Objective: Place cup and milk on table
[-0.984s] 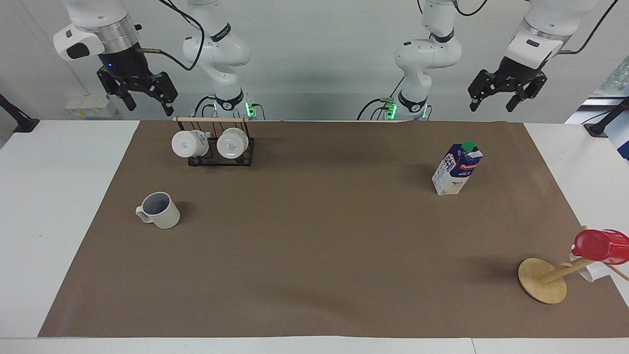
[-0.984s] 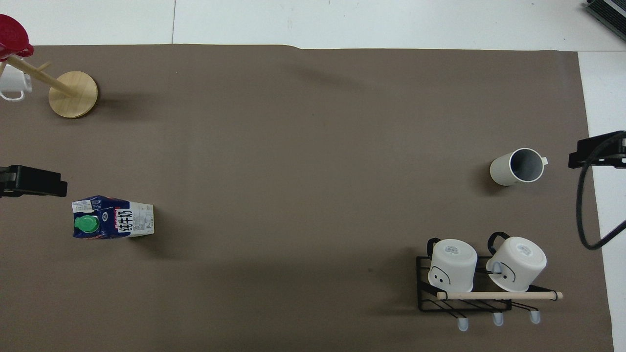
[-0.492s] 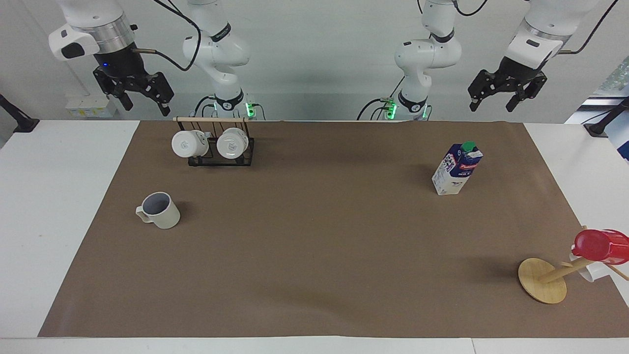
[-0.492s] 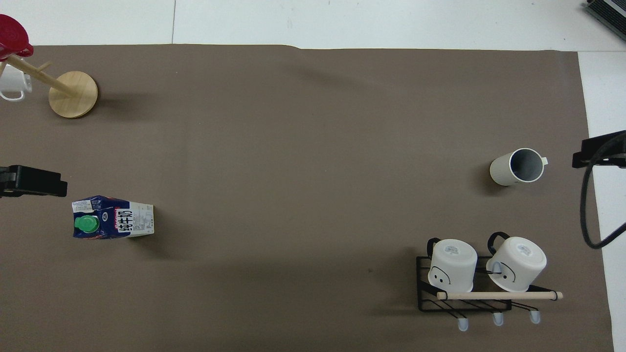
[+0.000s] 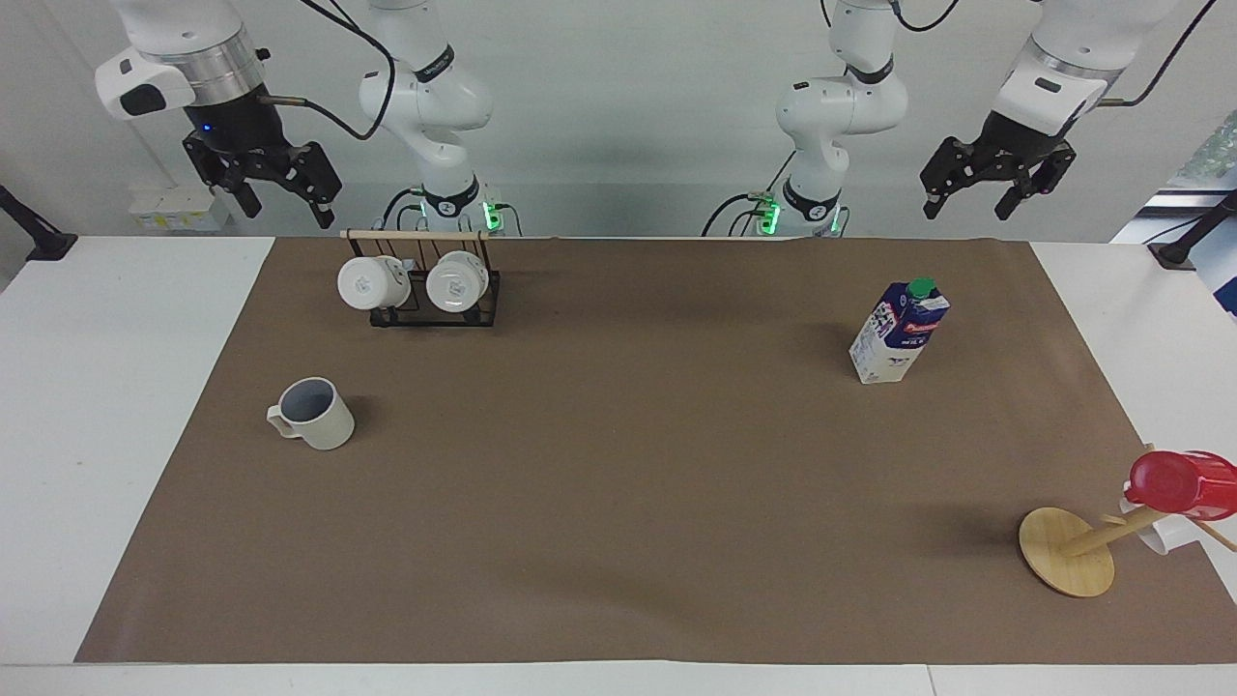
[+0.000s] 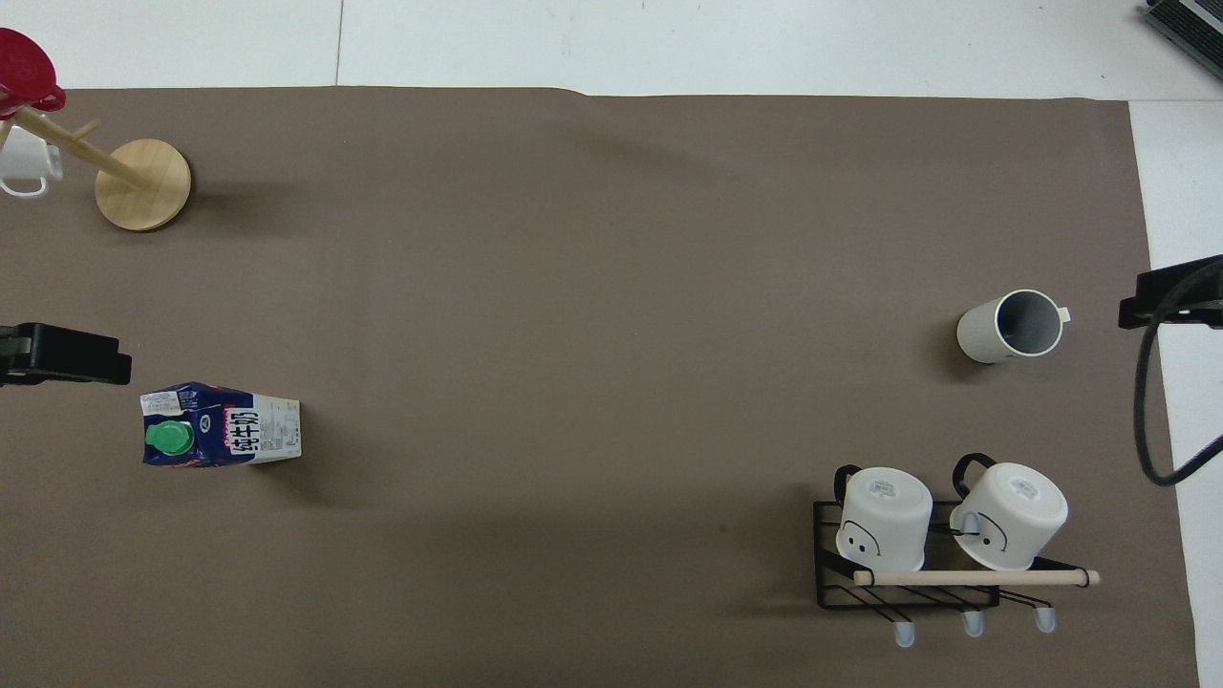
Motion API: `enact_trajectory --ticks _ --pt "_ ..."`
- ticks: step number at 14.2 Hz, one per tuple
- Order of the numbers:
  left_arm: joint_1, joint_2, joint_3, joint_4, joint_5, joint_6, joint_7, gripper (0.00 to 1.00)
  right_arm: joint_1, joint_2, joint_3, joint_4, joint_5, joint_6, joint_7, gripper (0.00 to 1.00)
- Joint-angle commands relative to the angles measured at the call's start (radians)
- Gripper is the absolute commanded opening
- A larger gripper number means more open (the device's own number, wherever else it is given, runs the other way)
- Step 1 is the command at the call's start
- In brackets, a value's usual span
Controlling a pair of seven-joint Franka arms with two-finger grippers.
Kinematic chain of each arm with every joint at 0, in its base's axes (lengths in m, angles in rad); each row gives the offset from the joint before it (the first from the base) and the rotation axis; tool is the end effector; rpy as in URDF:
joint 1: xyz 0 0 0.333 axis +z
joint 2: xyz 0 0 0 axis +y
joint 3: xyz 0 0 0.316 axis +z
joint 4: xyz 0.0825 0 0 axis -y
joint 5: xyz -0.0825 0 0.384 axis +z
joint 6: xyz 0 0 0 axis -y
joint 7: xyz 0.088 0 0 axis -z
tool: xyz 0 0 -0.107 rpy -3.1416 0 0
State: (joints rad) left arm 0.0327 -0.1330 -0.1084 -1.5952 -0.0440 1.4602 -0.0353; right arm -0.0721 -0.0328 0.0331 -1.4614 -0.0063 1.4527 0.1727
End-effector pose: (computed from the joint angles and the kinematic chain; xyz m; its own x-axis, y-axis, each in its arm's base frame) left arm 0.4986 -0.0474 0.6732 0.9990 -0.0443 -0.0038 -0.0441 -0.9986 0.0293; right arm 0.5307 -0.0211 0.6828 0.9772 -0.2108 0.0250 -0.2110 -0.9775 0.0031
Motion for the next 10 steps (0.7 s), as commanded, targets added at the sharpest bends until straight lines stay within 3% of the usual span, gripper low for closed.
enact_trajectory --ticks 1,5,10 --pt "0.015 -0.007 -0.008 0.006 -0.008 -0.011 -0.005 1.0 -0.011 -0.006 -0.002 -0.037 0.0 0.052 -0.024 1.0" --pt "0.015 -0.007 -0.008 0.006 -0.008 -0.011 -0.003 1.0 -0.015 0.001 -0.004 -0.183 -0.003 0.227 -0.041 1.0" --pt "0.015 -0.007 -0.008 0.006 -0.008 -0.011 -0.003 1.0 -0.038 0.088 -0.004 -0.321 -0.001 0.437 -0.07 1.0"
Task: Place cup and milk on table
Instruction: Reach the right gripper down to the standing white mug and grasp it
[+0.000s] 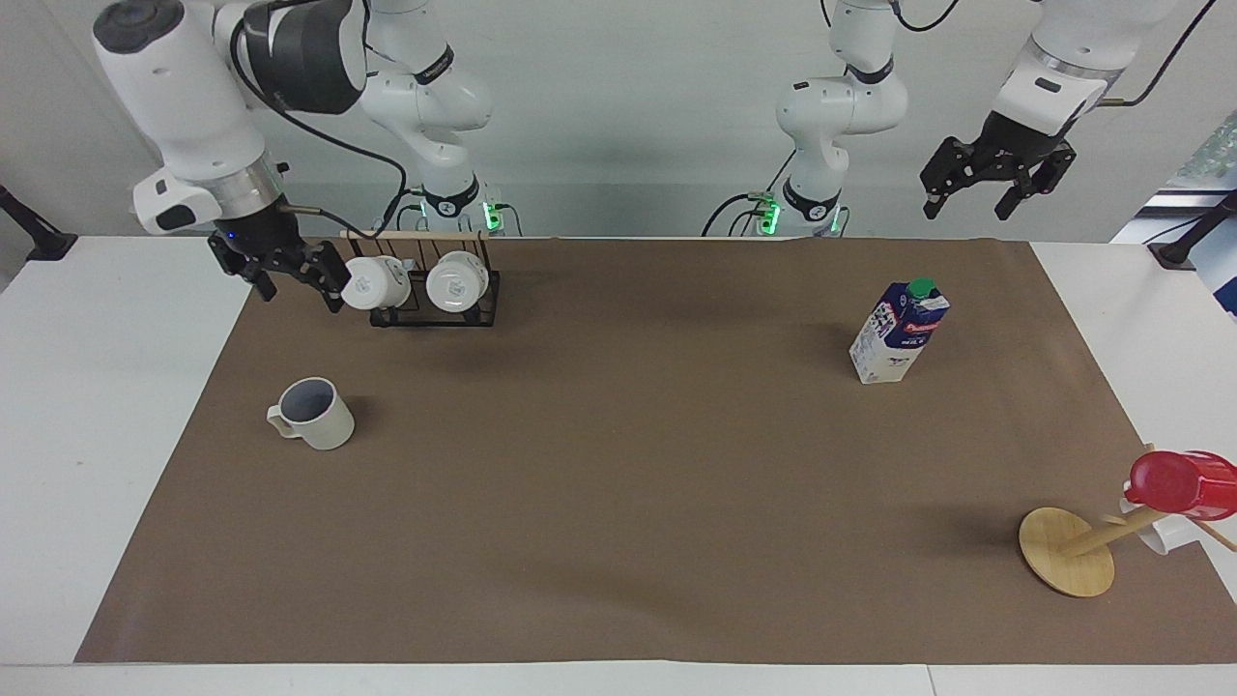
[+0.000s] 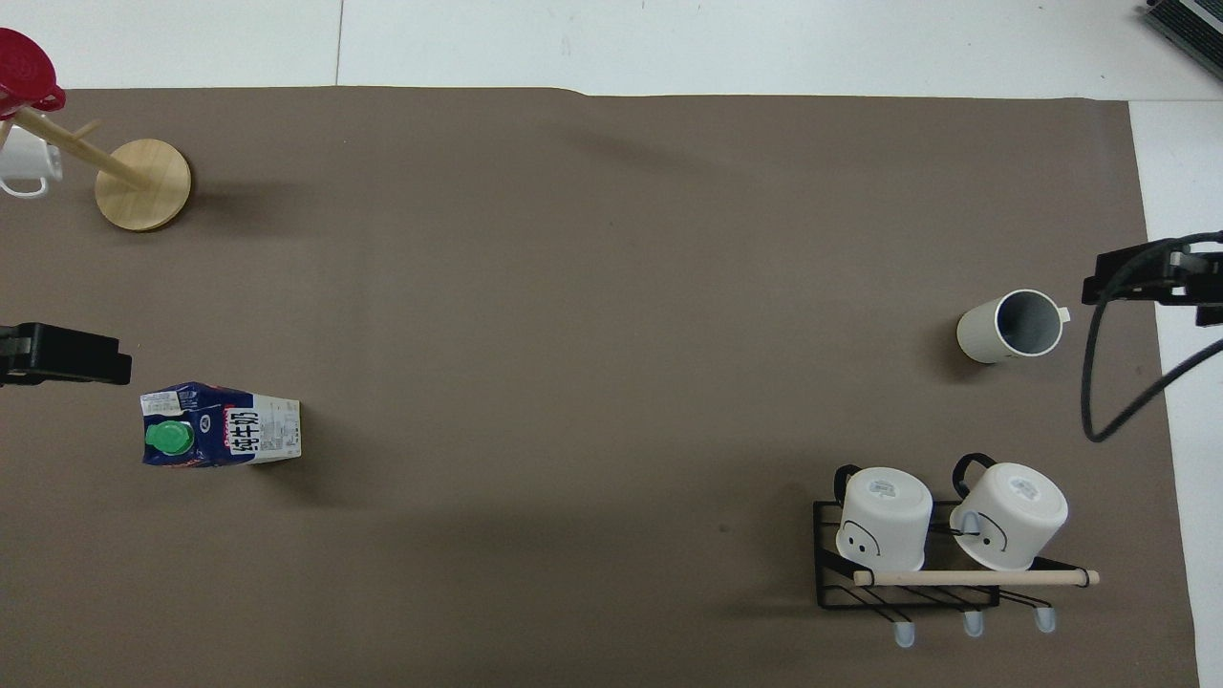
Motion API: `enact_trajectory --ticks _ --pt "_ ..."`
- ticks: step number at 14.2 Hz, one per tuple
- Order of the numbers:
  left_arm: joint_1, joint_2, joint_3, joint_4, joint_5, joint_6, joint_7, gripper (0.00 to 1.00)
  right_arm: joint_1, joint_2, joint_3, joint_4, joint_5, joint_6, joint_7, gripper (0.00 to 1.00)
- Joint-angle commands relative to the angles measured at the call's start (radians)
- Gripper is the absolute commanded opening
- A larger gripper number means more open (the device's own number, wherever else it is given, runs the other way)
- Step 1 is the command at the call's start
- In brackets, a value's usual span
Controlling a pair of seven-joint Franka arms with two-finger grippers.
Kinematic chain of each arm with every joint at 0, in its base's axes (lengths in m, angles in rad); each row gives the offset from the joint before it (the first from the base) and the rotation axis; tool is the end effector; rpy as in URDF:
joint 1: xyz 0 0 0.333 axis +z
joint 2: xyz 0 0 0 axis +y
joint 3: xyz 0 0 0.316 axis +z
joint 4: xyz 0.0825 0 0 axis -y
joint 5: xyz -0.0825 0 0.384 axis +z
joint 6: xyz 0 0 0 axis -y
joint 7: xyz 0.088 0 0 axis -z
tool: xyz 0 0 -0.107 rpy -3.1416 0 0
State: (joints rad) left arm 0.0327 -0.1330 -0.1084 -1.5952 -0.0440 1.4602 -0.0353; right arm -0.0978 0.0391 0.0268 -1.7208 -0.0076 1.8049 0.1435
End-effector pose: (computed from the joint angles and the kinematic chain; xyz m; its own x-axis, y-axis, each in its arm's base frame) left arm 0.4986 -0.0474 0.6732 0.9990 -0.0443 -0.0038 -0.0441 -0.9986 0.0293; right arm 0.5786 -0.0420 0.5515 0.9764 -0.2111 0.0454 -0.2113 -0.9774 -0.0001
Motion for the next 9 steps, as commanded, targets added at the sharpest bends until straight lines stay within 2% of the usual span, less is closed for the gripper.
enact_trajectory --ticks 1,5,7,9 --pt "0.015 -0.007 -0.008 0.006 -0.008 -0.011 -0.003 1.0 -0.016 0.034 0.002 -0.098 0.0 0.135 -0.042 1.0" --pt "0.006 -0.007 -0.008 0.005 -0.008 -0.011 -0.003 1.0 -0.037 0.062 0.002 -0.235 0.0 0.347 -0.088 1.0" --pt "0.01 -0.008 -0.008 0.004 -0.01 -0.012 0.0 1.0 -0.037 0.111 0.002 -0.238 0.0 0.39 -0.09 1.0" --pt "0.009 -0.008 -0.008 0.004 -0.01 -0.015 -0.005 1.0 -0.037 0.122 0.002 -0.249 -0.002 0.399 -0.091 1.0"
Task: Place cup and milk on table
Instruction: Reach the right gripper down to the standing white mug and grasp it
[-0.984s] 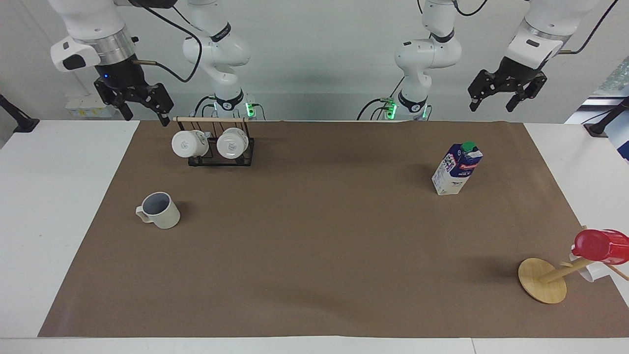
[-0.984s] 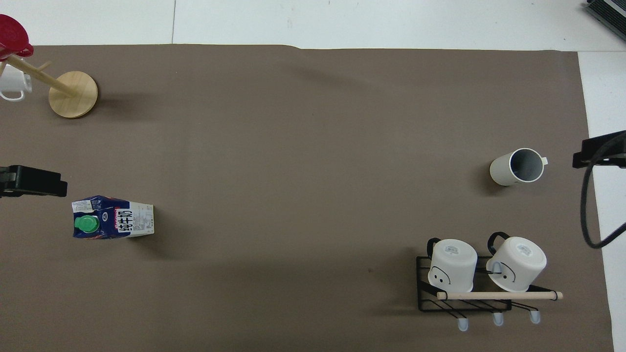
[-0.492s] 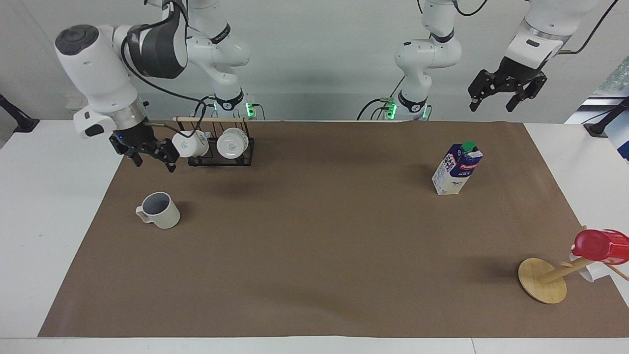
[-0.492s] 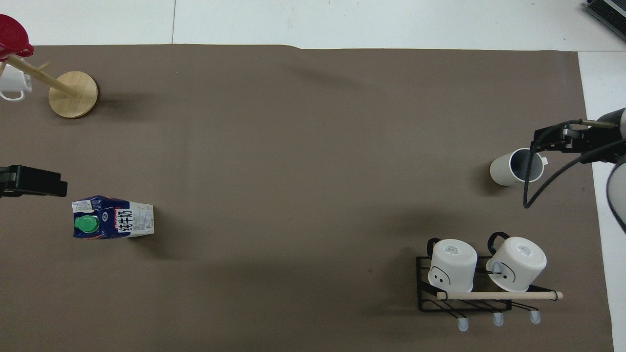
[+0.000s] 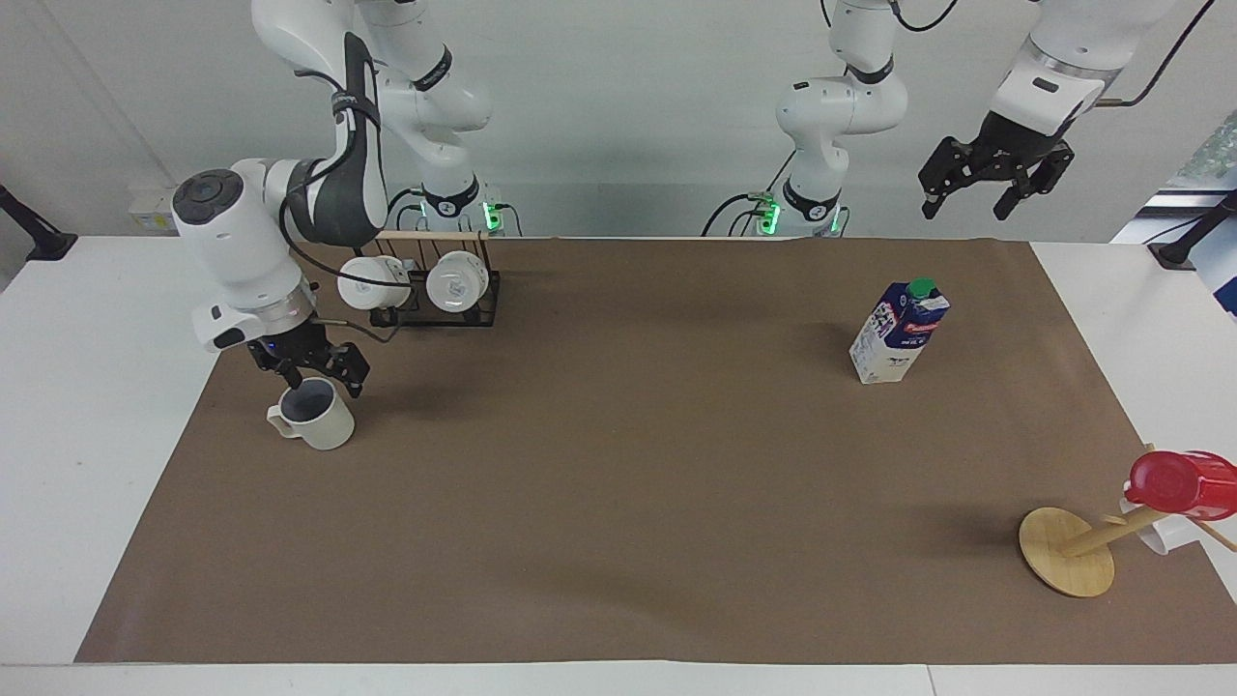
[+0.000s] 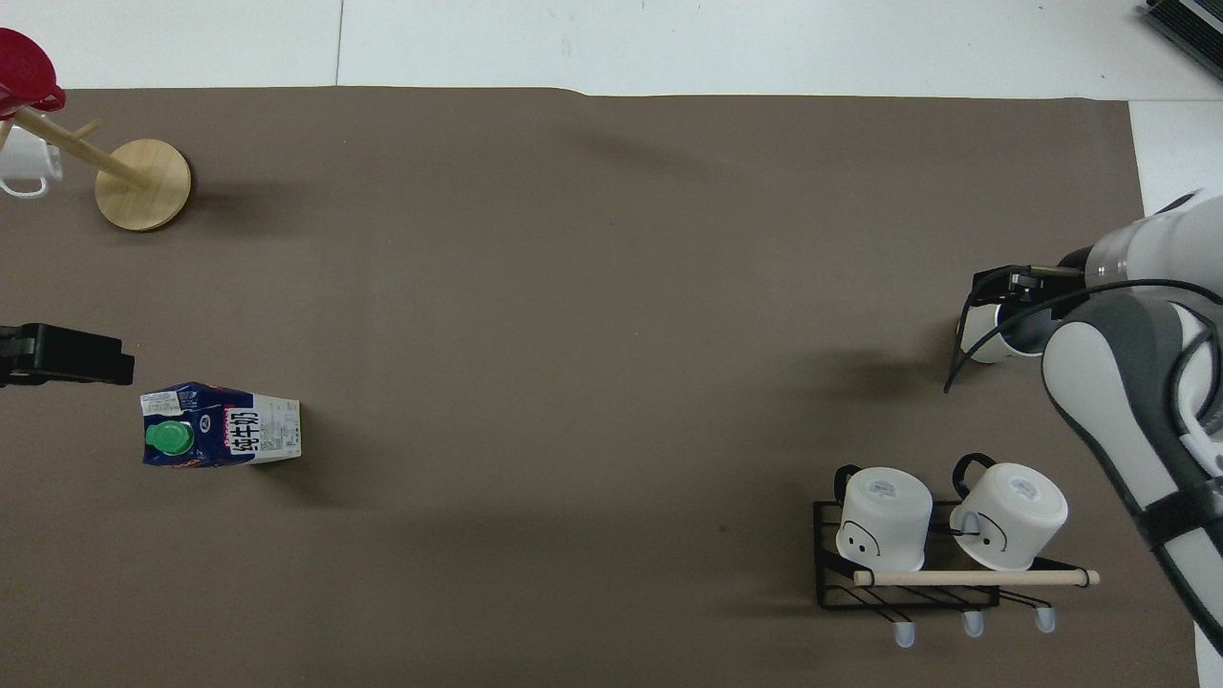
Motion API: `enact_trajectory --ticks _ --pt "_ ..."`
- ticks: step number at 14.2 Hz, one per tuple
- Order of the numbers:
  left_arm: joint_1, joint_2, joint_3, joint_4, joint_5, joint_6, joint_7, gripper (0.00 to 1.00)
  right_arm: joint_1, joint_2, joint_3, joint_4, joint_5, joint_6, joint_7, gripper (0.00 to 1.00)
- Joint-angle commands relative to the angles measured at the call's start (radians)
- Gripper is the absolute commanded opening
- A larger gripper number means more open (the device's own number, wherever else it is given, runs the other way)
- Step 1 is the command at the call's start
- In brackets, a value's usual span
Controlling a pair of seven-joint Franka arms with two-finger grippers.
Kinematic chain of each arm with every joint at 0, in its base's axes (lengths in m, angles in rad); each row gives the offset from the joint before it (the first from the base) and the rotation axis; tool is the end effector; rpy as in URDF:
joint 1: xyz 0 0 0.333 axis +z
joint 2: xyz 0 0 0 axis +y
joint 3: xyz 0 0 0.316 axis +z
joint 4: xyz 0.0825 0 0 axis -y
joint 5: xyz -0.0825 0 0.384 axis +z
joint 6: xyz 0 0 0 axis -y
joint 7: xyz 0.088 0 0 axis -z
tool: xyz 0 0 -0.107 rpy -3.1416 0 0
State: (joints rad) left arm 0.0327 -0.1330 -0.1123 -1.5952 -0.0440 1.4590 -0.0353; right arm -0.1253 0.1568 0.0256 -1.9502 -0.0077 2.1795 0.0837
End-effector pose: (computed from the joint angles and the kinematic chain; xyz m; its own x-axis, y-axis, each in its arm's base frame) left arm 0.4982 -0.0494 0.6731 0.9988 -0.0482 -0.0050 -0.0480 -0.9984 0.0287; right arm 0.5956 -0.0603 0.4067 0.9813 -0.1784 0.0725 -0.1786 -0.9839 -0.0034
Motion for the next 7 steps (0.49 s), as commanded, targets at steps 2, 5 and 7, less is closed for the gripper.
enact_trajectory --ticks 2,5,7 --pt "0.012 -0.008 -0.004 0.001 -0.01 -0.012 0.0 1.0 -0.016 0.004 0.004 -0.061 -0.002 0.061 -0.057 1.0" --pt "0.015 -0.01 -0.004 -0.003 -0.005 -0.011 -0.002 1.0 -0.025 0.029 0.004 -0.088 -0.005 0.115 -0.081 1.0" --pt "0.015 -0.011 -0.004 -0.006 -0.002 -0.003 -0.005 1.0 -0.025 0.049 0.004 -0.087 -0.023 0.134 -0.116 0.71"
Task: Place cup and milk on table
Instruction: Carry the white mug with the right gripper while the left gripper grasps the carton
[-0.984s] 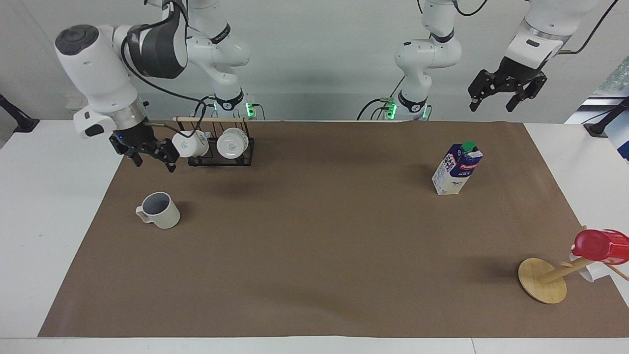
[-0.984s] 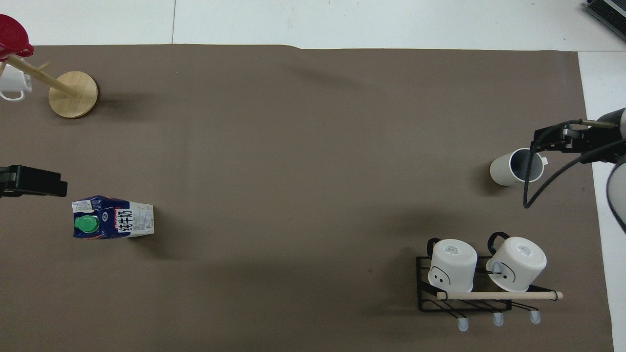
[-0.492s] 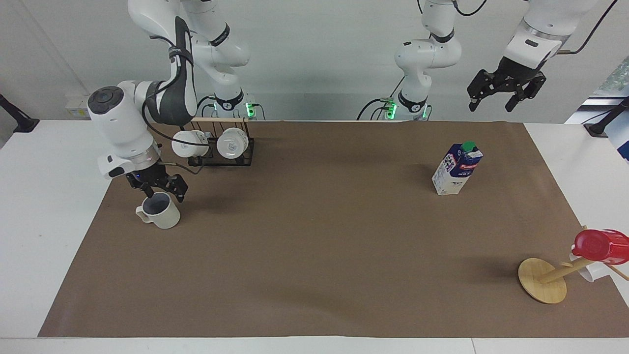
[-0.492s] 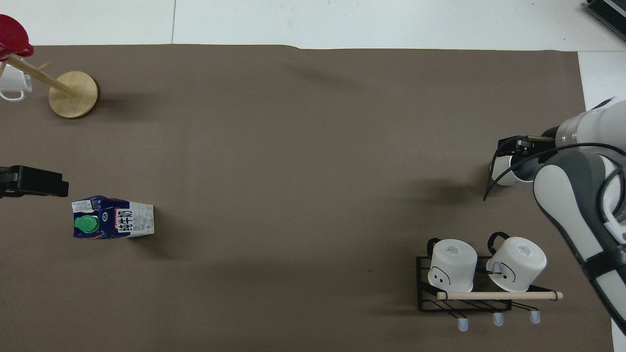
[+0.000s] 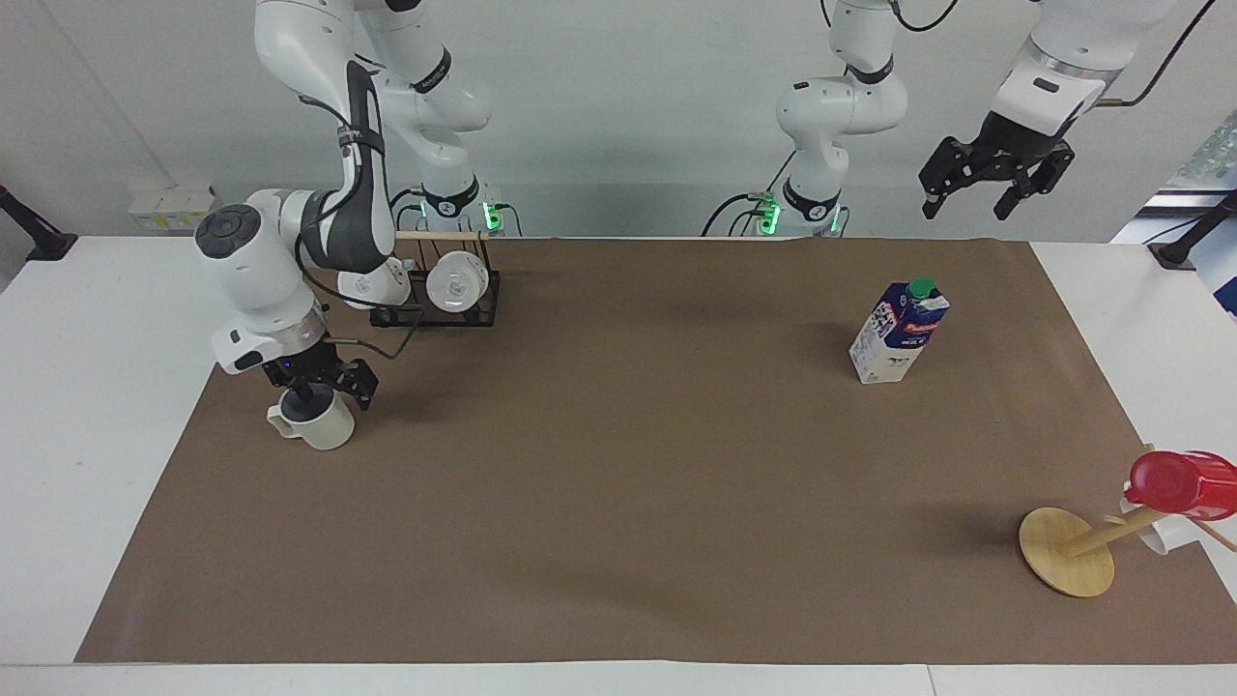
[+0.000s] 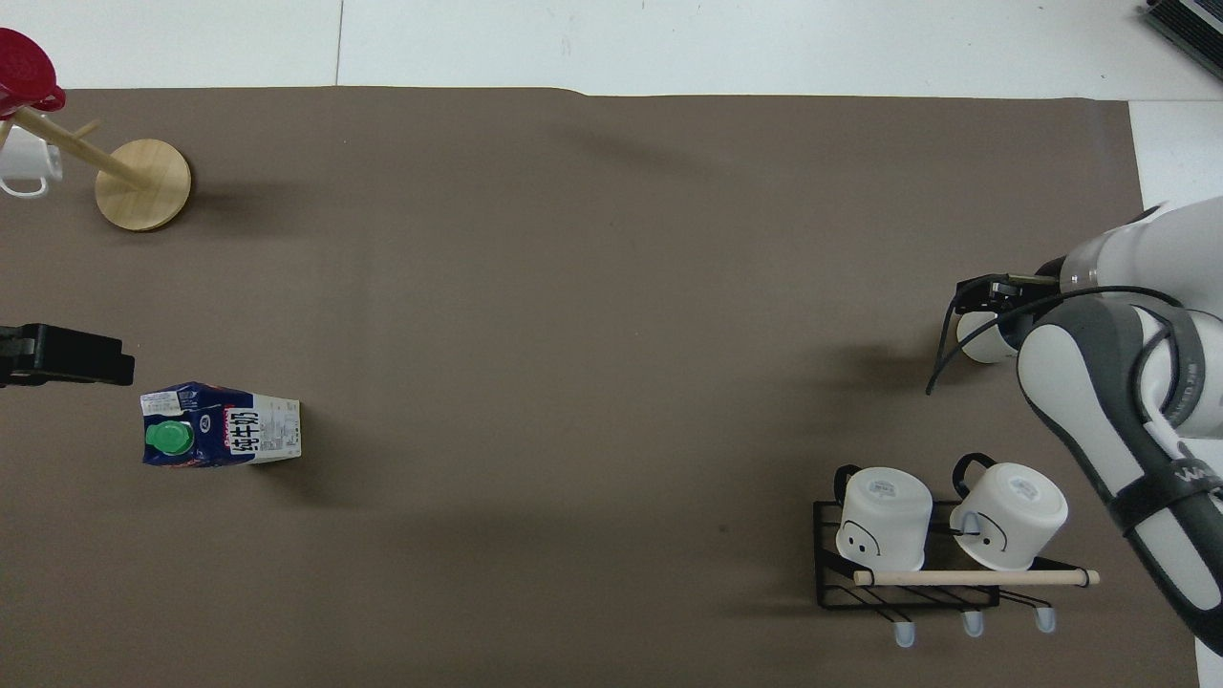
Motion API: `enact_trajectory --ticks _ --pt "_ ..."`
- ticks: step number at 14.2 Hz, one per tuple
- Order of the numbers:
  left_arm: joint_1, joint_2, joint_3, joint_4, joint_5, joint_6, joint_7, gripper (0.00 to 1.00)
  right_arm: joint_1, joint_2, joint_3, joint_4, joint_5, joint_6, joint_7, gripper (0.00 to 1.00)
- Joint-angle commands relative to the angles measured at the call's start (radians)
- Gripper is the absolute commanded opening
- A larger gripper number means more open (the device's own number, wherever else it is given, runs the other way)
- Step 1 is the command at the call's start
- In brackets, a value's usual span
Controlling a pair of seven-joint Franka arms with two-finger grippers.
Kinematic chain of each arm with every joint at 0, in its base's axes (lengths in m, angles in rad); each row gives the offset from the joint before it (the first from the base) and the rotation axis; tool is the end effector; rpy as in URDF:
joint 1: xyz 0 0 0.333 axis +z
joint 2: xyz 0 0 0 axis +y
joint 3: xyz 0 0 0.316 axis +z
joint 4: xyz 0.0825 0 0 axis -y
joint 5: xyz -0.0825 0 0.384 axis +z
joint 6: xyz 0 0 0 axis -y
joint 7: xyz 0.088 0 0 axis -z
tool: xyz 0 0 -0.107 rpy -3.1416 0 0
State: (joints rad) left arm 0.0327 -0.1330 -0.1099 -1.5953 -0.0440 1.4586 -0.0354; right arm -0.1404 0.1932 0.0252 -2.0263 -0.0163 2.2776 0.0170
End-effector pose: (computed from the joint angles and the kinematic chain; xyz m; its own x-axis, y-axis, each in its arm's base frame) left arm 0.4983 -0.0482 0.6730 0.9989 -0.0457 -0.0055 -0.0455 -0.9985 0.0290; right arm 0.5875 -0.0688 0.3594 0.9908 -0.1219 0.0582 -0.1225 -0.9924 0.0072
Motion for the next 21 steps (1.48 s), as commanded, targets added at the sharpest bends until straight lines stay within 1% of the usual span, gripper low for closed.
enact_trajectory --ticks 1,2,3,5,7,9,10,12,14,15,16,18,19,20,21 --pt "0.016 -0.013 -0.007 -0.012 -0.001 0.002 -0.005 1.0 -0.01 0.017 0.004 -0.003 -0.014 0.037 -0.063 0.32" --pt "0.016 -0.026 -0.005 -0.028 -0.001 0.011 -0.003 1.0 -0.008 0.019 0.004 0.0 -0.016 0.037 -0.066 0.12" --pt "0.016 -0.034 -0.005 -0.049 -0.001 0.032 -0.001 1.0 -0.01 0.02 0.004 0.003 -0.027 0.037 -0.077 0.0" --pt "0.026 -0.072 -0.007 -0.109 -0.001 0.077 0.009 1.0 -0.01 0.02 0.004 0.003 -0.04 0.033 -0.075 0.0" --pt "0.027 -0.083 -0.005 -0.137 -0.001 0.082 0.02 1.0 -0.01 0.02 0.004 0.006 -0.04 0.027 -0.071 0.0" --pt "0.029 -0.094 -0.005 -0.173 0.001 0.104 0.029 1.0 -0.008 0.009 0.004 0.03 -0.04 0.013 -0.066 0.0" --pt "0.029 -0.111 -0.005 -0.205 0.001 0.124 0.054 1.0 0.001 0.002 0.004 0.047 -0.04 -0.001 -0.062 0.0" --pt "0.048 -0.137 -0.004 -0.264 0.001 0.155 0.083 1.0 0.022 -0.008 0.018 0.11 -0.04 -0.064 -0.034 0.0" --pt "0.052 -0.149 -0.002 -0.308 0.001 0.19 0.098 1.0 0.1 0.003 0.018 0.182 -0.044 -0.127 0.051 0.0" --pt "0.053 -0.151 -0.002 -0.327 0.001 0.206 0.1 1.0 0.149 0.005 0.018 0.198 -0.044 -0.153 0.122 0.0" --pt "0.053 -0.155 -0.002 -0.344 0.001 0.221 0.1 1.0 0.21 0.005 0.016 0.204 -0.05 -0.165 0.202 0.0" --pt "0.053 -0.155 0.001 -0.377 0.001 0.252 0.1 1.0 0.293 0.003 0.018 0.202 -0.068 -0.18 0.343 0.0" --pt "0.053 -0.155 0.001 -0.403 0.003 0.275 0.101 1.0 0.35 0.003 0.019 0.208 -0.07 -0.197 0.398 0.0" --pt "0.052 -0.163 -0.001 -0.441 0.004 0.305 0.101 1.0 0.428 0.005 0.018 0.222 -0.068 -0.216 0.472 0.0" --pt "0.05 -0.172 -0.001 -0.478 0.015 0.339 0.101 1.0 0.479 0.009 0.018 0.222 -0.071 -0.217 0.556 0.0"
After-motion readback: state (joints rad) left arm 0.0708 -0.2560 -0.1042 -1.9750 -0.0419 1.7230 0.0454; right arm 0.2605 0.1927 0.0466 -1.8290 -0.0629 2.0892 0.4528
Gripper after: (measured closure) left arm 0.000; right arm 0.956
